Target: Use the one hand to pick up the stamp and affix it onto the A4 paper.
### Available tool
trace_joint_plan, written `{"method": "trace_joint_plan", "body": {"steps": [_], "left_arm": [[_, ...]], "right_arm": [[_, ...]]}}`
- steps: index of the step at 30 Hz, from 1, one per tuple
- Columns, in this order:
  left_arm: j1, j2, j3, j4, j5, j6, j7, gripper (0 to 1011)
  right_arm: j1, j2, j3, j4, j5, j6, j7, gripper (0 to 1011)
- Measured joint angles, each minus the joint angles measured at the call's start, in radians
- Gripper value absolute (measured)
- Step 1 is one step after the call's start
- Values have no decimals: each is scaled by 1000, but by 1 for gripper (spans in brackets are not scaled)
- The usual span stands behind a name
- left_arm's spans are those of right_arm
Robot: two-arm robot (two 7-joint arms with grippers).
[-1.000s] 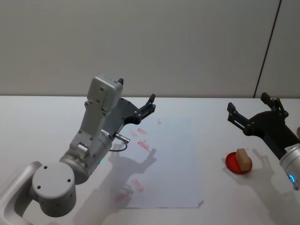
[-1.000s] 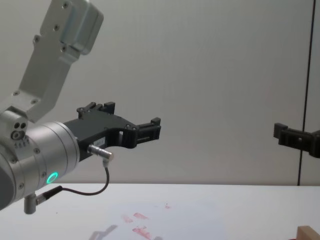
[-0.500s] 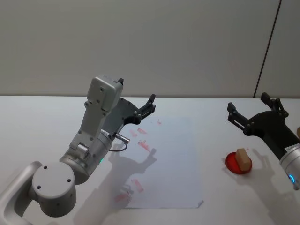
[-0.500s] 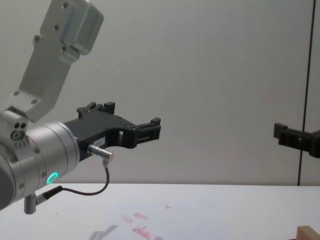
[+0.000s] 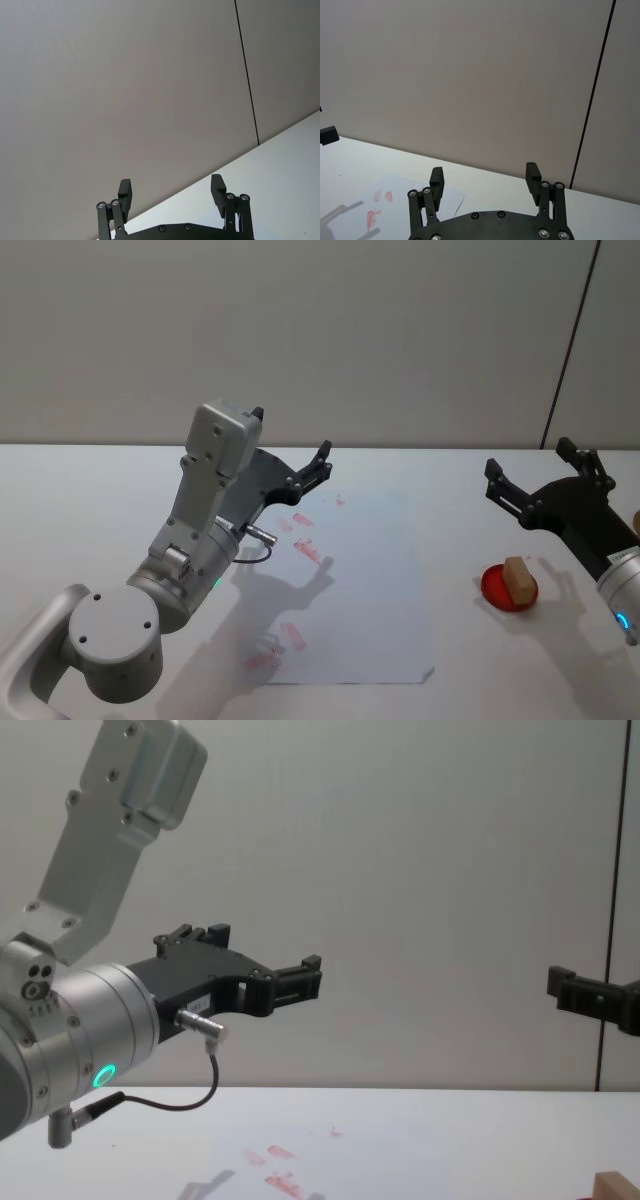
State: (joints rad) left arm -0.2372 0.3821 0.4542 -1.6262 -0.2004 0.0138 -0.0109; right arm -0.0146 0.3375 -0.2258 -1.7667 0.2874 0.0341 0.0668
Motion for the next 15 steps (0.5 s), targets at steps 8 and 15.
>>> {"method": "trace_joint_plan", "body": {"steps": [8, 15], "left_arm": [[0, 0, 0, 0, 0, 0, 0, 1003], [0, 0, 0, 0, 0, 0, 0, 1003]], "right_arm": [[0, 0, 0, 0, 0, 0, 0, 1001], [0, 0, 0, 0, 0, 0, 0, 1001]]}}
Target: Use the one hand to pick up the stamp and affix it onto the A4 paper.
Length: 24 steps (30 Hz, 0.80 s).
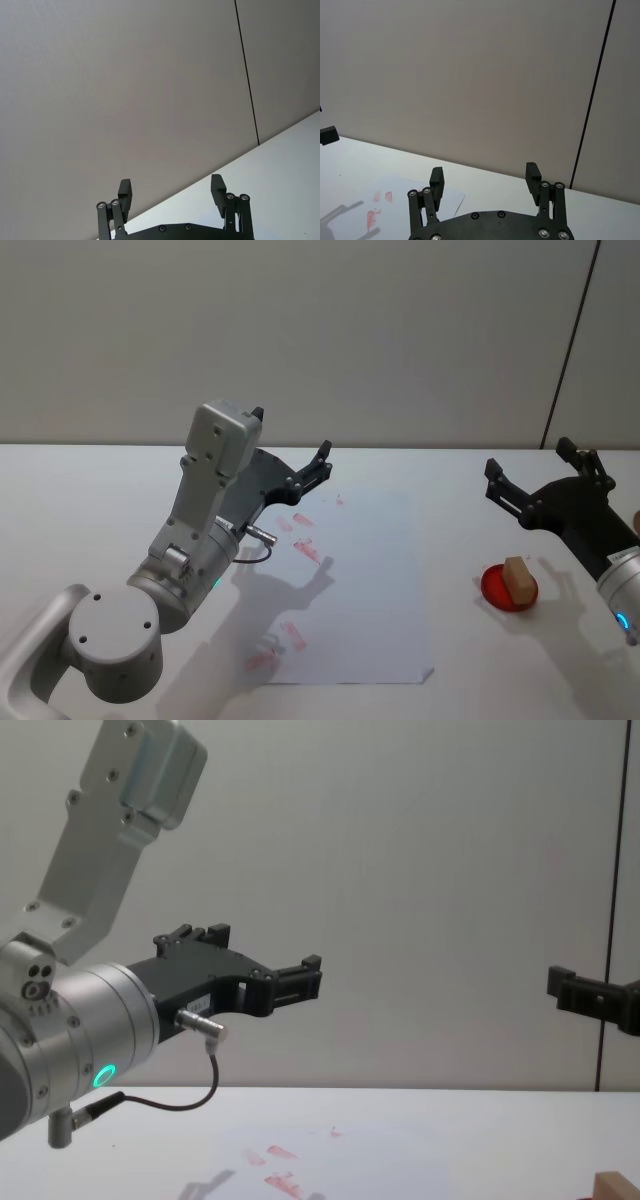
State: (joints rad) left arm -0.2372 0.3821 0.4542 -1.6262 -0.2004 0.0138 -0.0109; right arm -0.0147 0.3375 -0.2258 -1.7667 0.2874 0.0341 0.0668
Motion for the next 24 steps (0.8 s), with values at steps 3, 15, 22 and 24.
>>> {"method": "trace_joint_plan", "body": {"steps": [3, 15, 22, 24], "left_arm": [[0, 0, 0, 0, 0, 0, 0, 1003], [0, 0, 0, 0, 0, 0, 0, 1003], [0, 0, 0, 0, 0, 0, 0, 1003], [0, 0, 0, 0, 0, 0, 0, 1003]], "right_arm": [[0, 0, 0, 0, 0, 0, 0, 1001], [-55, 26, 3, -38, -1, 21, -26, 1001], [-142, 63, 7, -95, 8, 68, -74, 1001], [-158, 68, 8, -105, 10, 86, -88, 1001]]}}
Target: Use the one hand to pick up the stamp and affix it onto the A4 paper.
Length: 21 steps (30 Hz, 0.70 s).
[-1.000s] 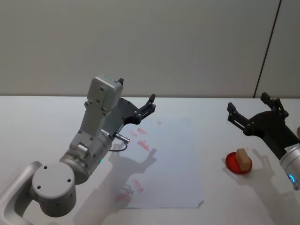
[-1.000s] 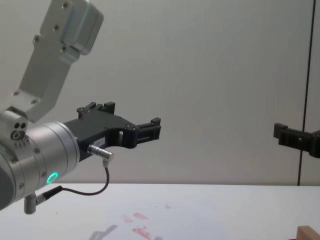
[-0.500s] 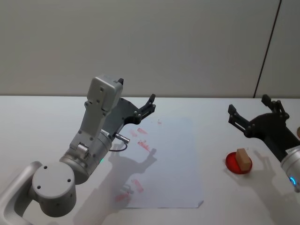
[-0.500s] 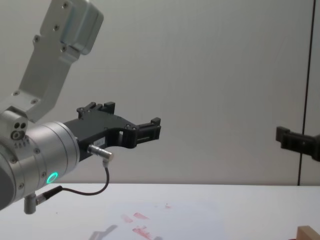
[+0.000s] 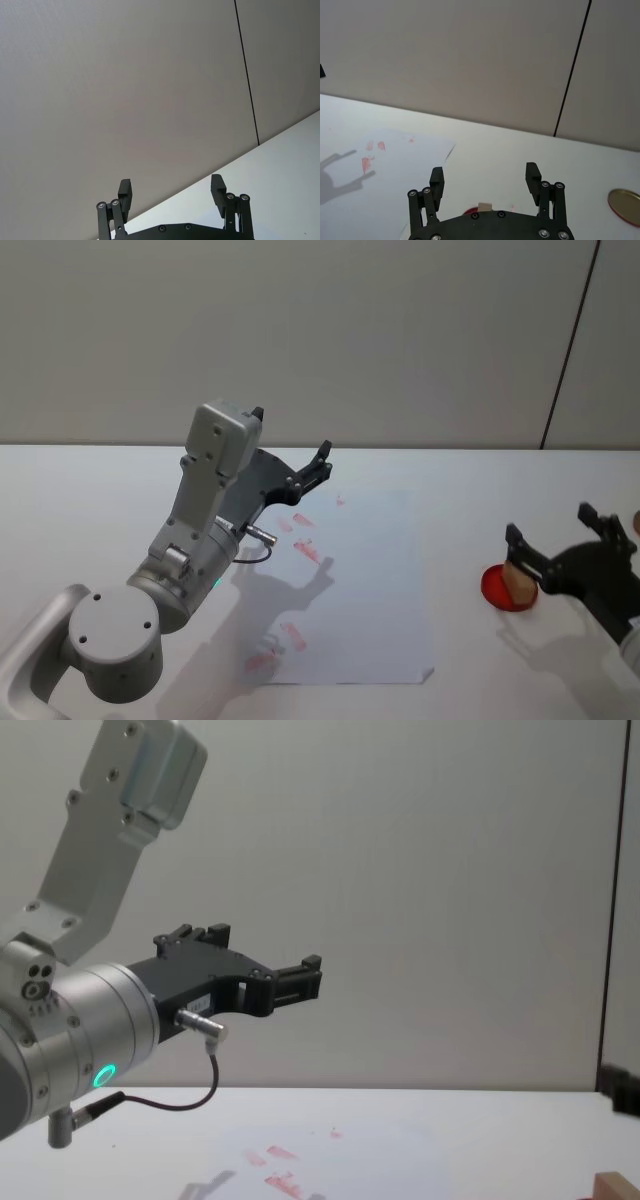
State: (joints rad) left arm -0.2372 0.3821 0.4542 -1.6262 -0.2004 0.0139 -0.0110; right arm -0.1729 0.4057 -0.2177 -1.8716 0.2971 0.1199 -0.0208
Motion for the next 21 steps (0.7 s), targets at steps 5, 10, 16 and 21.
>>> {"method": "trace_joint_plan", "body": {"steps": [5, 10, 16, 21], "left_arm": [[0, 0, 0, 0, 0, 0, 0, 1003], [0, 0, 0, 0, 0, 0, 0, 1003], [0, 0, 0, 0, 0, 0, 0, 1003], [0, 0, 0, 0, 0, 0, 0, 1003]], "right_arm": [[-14, 2, 1, -8, 3, 43, -19, 1001], [-7, -12, 0, 2, 5, 93, -31, 1001], [12, -32, -4, 25, 5, 139, -32, 1001], [32, -53, -9, 50, 8, 184, -29, 1001]]}}
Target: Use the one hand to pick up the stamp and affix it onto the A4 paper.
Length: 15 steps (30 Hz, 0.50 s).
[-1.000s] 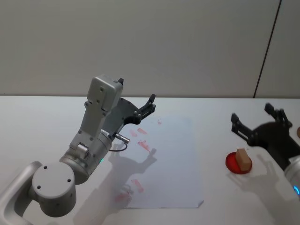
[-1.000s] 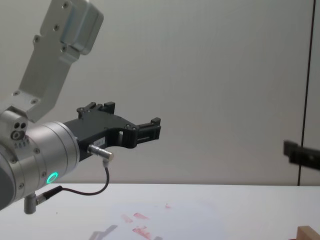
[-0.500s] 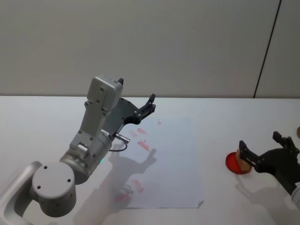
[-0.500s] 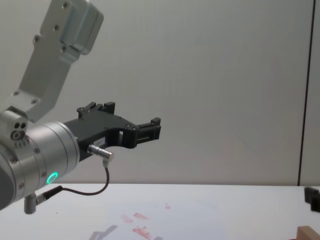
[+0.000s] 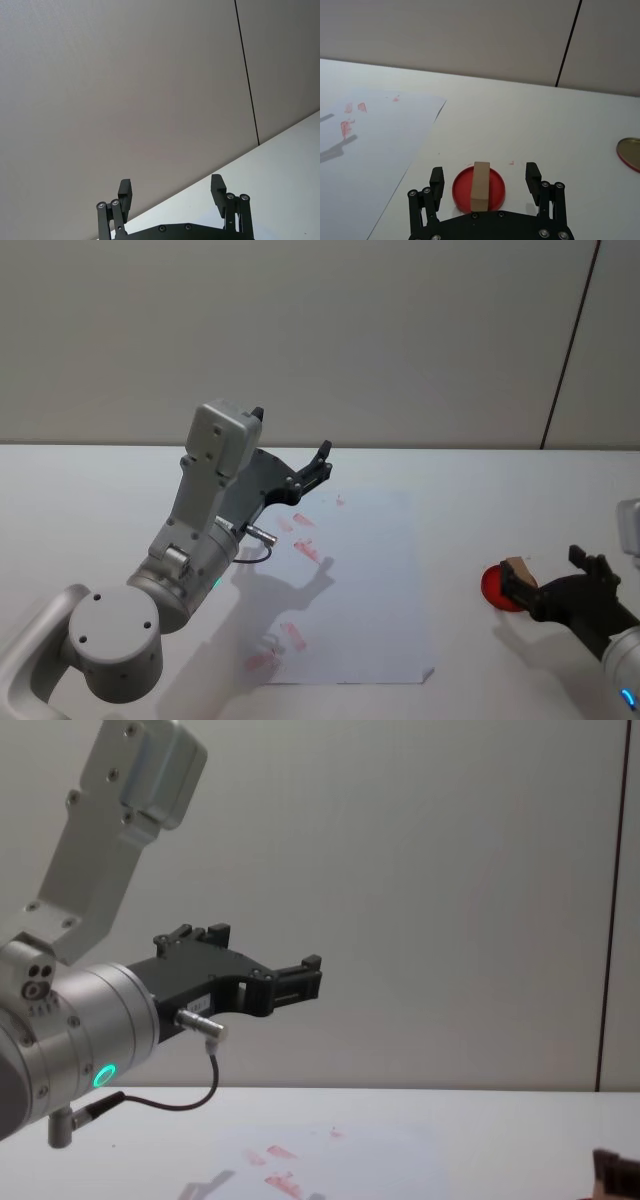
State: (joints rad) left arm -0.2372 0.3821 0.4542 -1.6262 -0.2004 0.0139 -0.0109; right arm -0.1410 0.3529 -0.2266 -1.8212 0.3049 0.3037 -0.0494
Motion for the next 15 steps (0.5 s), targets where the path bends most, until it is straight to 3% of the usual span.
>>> {"method": "trace_joint_plan", "body": {"steps": [15], "left_arm": [[0, 0, 0, 0, 0, 0, 0, 1003]], "right_arm": [[32, -44, -11, 64, 8, 78, 3, 1001]]}}
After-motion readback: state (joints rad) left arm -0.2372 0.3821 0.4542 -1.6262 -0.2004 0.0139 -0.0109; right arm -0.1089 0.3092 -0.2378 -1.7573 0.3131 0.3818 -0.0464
